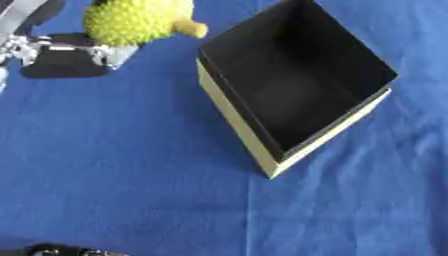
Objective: Pick up objects on the table and place them in the box.
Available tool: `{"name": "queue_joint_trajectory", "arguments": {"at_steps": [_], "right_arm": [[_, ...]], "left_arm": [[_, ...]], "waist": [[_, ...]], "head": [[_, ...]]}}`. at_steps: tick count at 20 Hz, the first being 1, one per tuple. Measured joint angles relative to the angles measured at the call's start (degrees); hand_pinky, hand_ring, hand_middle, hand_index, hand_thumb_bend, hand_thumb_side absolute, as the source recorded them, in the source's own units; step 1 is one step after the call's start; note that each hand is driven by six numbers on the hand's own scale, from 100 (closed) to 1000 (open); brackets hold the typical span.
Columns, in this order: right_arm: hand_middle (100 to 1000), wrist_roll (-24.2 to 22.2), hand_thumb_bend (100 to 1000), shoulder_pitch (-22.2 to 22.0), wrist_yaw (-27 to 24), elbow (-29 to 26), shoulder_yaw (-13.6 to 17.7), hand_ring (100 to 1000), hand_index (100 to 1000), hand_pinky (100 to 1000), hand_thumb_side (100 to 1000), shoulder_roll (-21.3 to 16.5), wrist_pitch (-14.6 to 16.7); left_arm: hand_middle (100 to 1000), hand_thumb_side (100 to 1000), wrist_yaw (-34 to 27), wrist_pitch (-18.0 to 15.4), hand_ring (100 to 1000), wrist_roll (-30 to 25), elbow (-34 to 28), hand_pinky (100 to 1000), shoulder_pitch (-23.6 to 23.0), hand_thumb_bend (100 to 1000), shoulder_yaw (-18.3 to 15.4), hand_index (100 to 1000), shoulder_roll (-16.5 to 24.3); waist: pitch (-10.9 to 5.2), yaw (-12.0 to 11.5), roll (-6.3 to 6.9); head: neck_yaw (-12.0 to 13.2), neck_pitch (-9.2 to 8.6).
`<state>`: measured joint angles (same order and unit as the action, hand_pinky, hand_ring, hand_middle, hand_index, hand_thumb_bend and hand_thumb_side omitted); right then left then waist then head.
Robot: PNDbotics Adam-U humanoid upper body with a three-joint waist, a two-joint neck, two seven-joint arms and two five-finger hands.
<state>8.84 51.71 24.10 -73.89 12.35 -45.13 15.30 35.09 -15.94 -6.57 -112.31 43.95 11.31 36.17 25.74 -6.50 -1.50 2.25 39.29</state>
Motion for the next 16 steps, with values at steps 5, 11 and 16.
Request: {"name": "queue_joint_trajectory", "arguments": {"at_steps": [5, 11, 16], "right_arm": [[617, 0.01, 100, -0.3, -0.02, 0.0, 0.28, 780, 834, 816, 168, -0.01, -0.01], [615, 0.0, 100, -0.36, -0.11, 0.0, 0.34, 783, 836, 817, 196, -0.01, -0.07], [615, -0.09, 100, -0.37, -0.17, 0.0, 0.35, 783, 836, 817, 196, -0.01, -0.16]], "left_arm": [[342, 100, 2.42, -0.67, 349, -3.63, 5.42, 168, 5.21, 137, 3.12, 377, -6.03], [351, 100, 2.77, -2.19, 353, -5.05, 11.6, 190, 6.56, 111, 5.06, 378, -10.04], [351, 100, 2.7, -2.78, 353, -4.91, 13.79, 190, 6.99, 111, 5.47, 378, -10.96]], "waist": [[0.0, -0.55, 0.0], [0.0, -0.53, 0.0], [0.0, -0.52, 0.0]], "head": [[-0.06, 0.0], [1.07, 0.0], [1.31, 0.0]]}}
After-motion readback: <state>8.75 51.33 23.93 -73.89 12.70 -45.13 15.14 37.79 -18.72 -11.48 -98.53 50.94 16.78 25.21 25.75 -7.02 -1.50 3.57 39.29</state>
